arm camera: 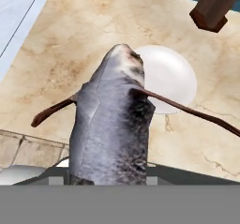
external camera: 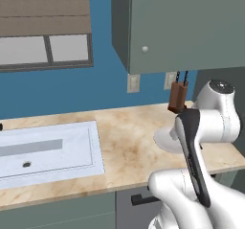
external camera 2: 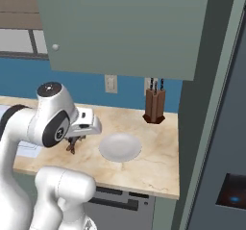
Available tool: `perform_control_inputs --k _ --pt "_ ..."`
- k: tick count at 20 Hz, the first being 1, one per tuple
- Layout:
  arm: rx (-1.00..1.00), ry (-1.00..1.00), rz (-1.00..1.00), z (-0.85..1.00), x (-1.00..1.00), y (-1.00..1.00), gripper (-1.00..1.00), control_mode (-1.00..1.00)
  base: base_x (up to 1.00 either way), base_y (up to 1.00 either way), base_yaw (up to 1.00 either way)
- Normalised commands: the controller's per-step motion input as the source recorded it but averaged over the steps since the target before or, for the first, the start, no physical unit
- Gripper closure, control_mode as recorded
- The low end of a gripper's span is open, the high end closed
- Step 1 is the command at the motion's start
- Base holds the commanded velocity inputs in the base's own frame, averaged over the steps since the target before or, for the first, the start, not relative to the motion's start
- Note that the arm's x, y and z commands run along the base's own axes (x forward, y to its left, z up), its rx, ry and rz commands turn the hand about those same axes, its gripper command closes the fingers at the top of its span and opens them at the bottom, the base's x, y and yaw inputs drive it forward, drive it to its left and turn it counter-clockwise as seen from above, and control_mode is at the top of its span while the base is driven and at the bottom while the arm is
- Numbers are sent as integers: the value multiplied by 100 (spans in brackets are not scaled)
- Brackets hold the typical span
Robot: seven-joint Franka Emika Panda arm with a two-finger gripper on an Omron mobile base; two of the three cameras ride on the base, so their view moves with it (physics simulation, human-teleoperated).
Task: Place the fish on the counter behind the older fish on the same shelf of the fridge to maintain FIFO order. Close the fridge door when finished.
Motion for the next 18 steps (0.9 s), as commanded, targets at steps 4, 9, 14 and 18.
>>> perform_control_inputs --k 4,9,14,18 --pt "0 -2 3 24 -33 5 100 -100 0 0 0" --pt "0 0 0 0 0 2 100 -100 0 0 0" --pt "0 0 0 0 -4 0 100 -100 0 0 0" --pt "0 0 -6 0 -24 17 100 -100 0 0 0"
